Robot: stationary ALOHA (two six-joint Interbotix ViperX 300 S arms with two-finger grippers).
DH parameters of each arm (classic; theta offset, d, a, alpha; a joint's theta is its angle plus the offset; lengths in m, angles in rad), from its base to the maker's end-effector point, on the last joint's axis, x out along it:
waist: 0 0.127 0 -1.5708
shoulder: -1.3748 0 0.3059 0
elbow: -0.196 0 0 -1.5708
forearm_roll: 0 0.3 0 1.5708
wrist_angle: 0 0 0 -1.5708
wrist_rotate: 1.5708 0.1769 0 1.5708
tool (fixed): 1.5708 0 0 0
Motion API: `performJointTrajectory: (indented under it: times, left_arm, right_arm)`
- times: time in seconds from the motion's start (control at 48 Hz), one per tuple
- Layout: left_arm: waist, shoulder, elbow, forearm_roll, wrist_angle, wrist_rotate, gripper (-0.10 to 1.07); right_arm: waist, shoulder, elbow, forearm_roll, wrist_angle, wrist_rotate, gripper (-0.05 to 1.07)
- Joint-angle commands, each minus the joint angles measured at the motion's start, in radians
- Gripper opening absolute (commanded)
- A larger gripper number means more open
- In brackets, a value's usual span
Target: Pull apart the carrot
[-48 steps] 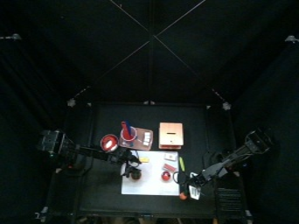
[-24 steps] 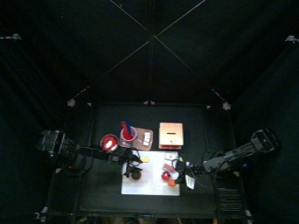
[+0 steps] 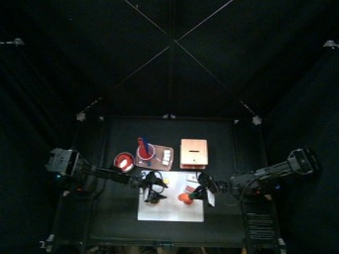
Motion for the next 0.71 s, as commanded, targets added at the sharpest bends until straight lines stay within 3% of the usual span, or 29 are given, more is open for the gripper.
performJointTrajectory:
  times: [0.0, 0.438, 0.688]
  left_arm:
    - [-0.002, 0.008, -0.038, 0.005, -0.009, 0.002, 0.98]
    - [0.006, 0.04, -0.107, 0.008, -0.012, 0.011, 1.02]
    - [0.014, 0.081, -0.163, 0.003, -0.012, 0.132, 1.02]
  right_arm:
    - [-0.018, -0.012, -0.061, -0.008, -0.025, -0.002, 0.34]
    - [-0.08, 0.002, -0.063, -0.087, -0.058, -0.009, 0.34]
    - [-0.097, 0.003, -0.058, -0.118, -0.092, -0.006, 0.34]
